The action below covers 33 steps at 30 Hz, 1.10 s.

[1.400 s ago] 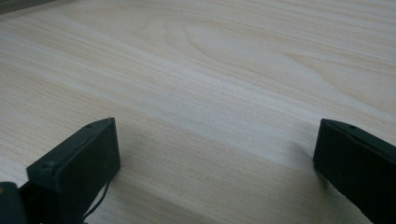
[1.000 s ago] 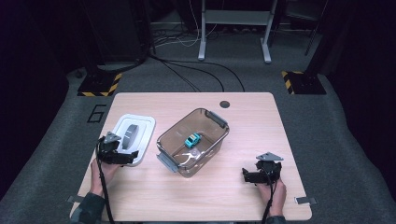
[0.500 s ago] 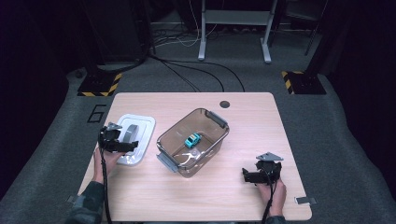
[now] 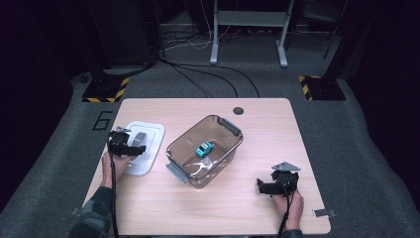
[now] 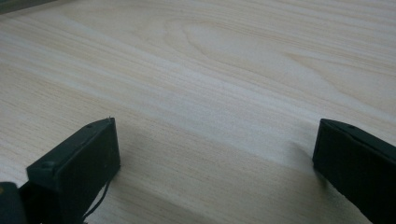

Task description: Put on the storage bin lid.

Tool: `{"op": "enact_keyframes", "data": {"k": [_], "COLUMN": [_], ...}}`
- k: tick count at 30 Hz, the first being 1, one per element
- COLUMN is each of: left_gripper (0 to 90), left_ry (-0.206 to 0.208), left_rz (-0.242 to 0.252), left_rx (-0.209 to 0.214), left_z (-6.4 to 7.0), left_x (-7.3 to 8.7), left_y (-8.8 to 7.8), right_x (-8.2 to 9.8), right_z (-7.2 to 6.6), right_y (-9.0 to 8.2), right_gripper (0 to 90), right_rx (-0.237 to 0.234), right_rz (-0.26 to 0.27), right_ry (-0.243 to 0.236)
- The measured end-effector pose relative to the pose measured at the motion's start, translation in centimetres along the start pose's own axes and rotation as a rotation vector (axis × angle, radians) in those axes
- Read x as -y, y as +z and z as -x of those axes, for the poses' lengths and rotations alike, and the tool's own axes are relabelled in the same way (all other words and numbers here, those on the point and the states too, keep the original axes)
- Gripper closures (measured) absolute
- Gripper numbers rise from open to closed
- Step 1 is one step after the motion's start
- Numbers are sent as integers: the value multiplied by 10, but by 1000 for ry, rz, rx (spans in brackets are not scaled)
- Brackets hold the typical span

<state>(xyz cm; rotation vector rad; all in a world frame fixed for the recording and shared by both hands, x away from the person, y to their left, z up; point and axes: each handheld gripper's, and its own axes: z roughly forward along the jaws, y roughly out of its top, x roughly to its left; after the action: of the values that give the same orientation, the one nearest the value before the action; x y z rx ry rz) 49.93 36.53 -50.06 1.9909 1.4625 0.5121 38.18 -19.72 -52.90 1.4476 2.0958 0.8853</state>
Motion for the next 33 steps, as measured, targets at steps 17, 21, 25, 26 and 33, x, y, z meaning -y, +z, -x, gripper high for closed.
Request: {"op": "enact_keyframes", "data": {"k": [17,21,25,26,33], "left_gripper": [662,667,668,668,669], "left_ry": [36,35,25,25,37], "left_rz": [37,45,60,57,65], "left_rx": [-38,-29,-19,-13,-12], "left_z": [2,-2,-3,-4,-3], "left_x": [1,2,3,3,0], "left_y": [-2,-3,-6,-7,-14], "right_x": [0,0,0,0,0], "right_z": [0,0,0,0,0], "right_y": [0,0,0,0,0], "right_gripper": [0,0,0,0,0], "right_rx": [0,0,0,0,0], "right_rz": [0,0,0,0,0], "right_ry": [0,0,0,0,1]}}
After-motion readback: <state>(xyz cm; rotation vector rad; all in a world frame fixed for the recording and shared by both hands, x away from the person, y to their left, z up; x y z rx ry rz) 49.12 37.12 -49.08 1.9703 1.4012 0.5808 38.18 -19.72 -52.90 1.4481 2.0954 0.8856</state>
